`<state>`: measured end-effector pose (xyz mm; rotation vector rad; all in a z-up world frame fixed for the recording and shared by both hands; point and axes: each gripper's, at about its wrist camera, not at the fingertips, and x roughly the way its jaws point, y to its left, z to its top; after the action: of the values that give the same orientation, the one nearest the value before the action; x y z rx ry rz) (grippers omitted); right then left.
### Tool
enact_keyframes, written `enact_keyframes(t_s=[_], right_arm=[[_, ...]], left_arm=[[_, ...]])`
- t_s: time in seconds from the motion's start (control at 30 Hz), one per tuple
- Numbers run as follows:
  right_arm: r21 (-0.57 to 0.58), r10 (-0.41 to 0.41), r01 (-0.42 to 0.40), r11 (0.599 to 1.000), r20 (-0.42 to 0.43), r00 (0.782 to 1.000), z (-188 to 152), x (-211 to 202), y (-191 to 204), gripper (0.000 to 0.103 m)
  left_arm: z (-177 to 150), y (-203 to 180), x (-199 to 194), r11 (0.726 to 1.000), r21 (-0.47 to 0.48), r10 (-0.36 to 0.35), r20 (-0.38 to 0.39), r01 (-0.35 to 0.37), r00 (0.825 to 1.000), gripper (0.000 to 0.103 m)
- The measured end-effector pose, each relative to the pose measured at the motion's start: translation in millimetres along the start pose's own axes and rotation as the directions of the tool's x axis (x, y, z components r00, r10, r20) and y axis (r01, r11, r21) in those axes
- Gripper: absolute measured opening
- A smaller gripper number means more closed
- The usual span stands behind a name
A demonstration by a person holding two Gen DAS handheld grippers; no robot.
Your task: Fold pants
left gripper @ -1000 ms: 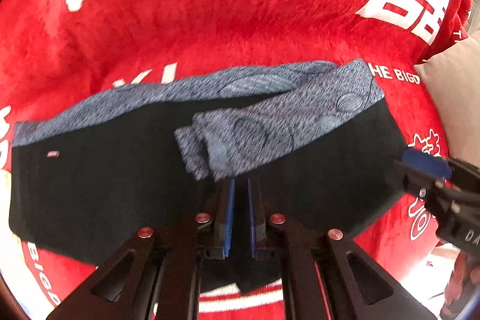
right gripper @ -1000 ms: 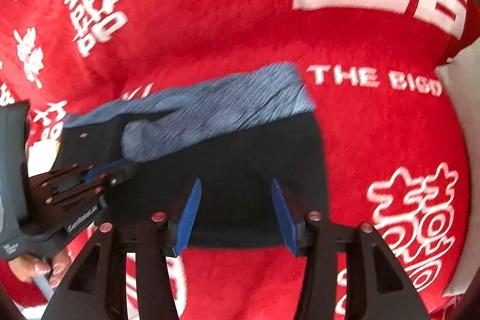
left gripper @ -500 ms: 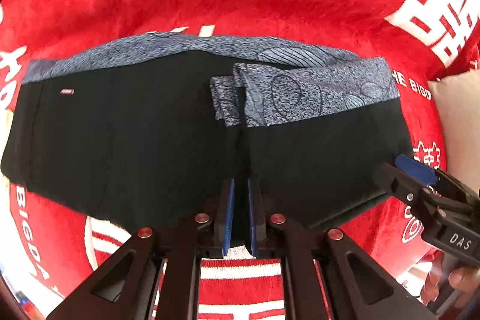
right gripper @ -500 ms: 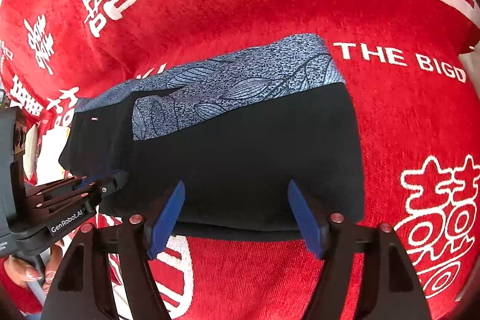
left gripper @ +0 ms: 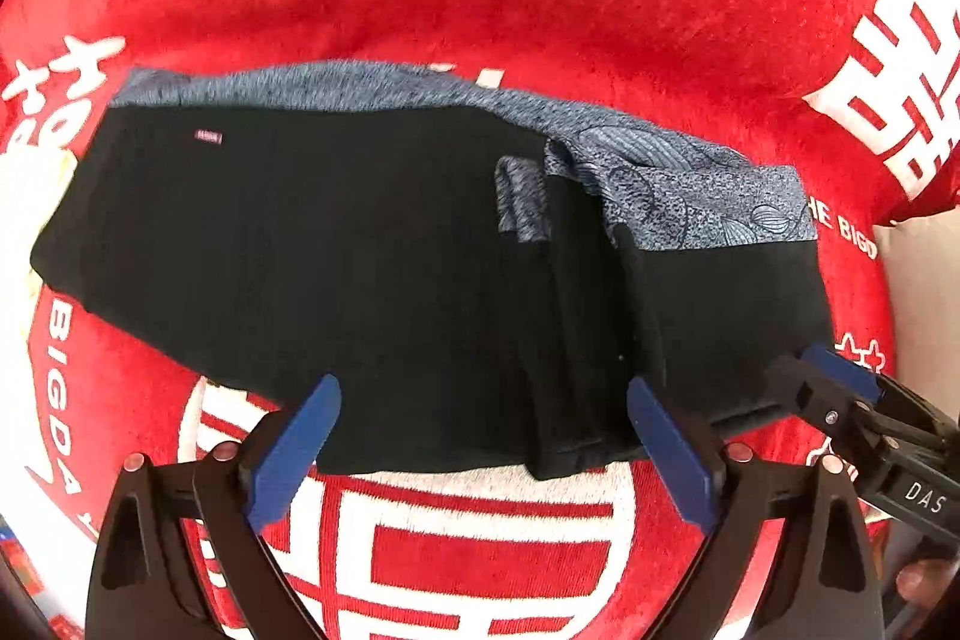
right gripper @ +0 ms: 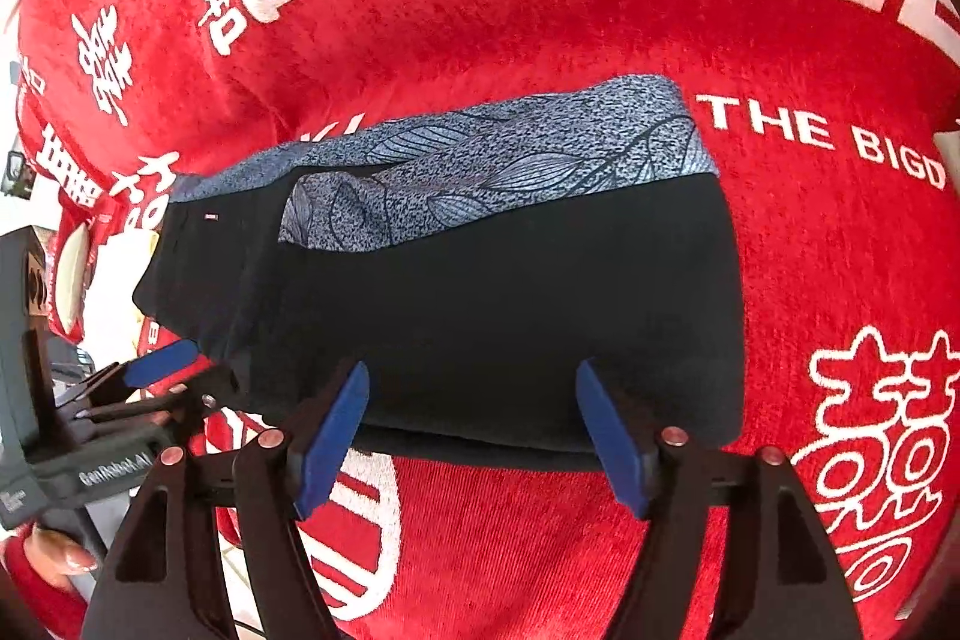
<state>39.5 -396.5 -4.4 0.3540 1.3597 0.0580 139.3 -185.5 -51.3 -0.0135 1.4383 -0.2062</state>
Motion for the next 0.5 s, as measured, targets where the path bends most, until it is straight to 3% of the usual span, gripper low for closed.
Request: enact_keyframes(t_s=[0.2, 0.33, 0.43, 0.5], right_arm=[[0.034, -0.08, 0.079, 0.996, 0.012, 0.997, -1.0, 6.8, 16.5, 0.078], [0.048, -0.167, 0.165, 0.985, 0.03, 0.986, 3.0, 4.6, 42.4, 0.083], [-0.001, -0.277, 0.277, 0.961, 0.049, 0.96, 6.7, 13.6, 69.8, 0.084], [-0.007, -0.324, 0.324, 0.946, 0.001, 0.946, 6.2, 32.1, 74.8, 0.084]], left_arm=[[0.8, 21.5, 0.7, 0.994, 0.098, 0.039, 0.002, -0.039, 0.999, 0.097], [1.3, 56.8, -1.4, 0.994, 0.11, 0.007, -0.033, -0.003, 0.999, 0.097], [3.4, 91.6, -7.3, 0.996, 0.092, -0.003, -0.034, 0.006, 0.999, 0.097], [3.3, 120.6, -14.0, 0.998, 0.055, 0.006, -0.005, -0.006, 1.0, 0.097]])
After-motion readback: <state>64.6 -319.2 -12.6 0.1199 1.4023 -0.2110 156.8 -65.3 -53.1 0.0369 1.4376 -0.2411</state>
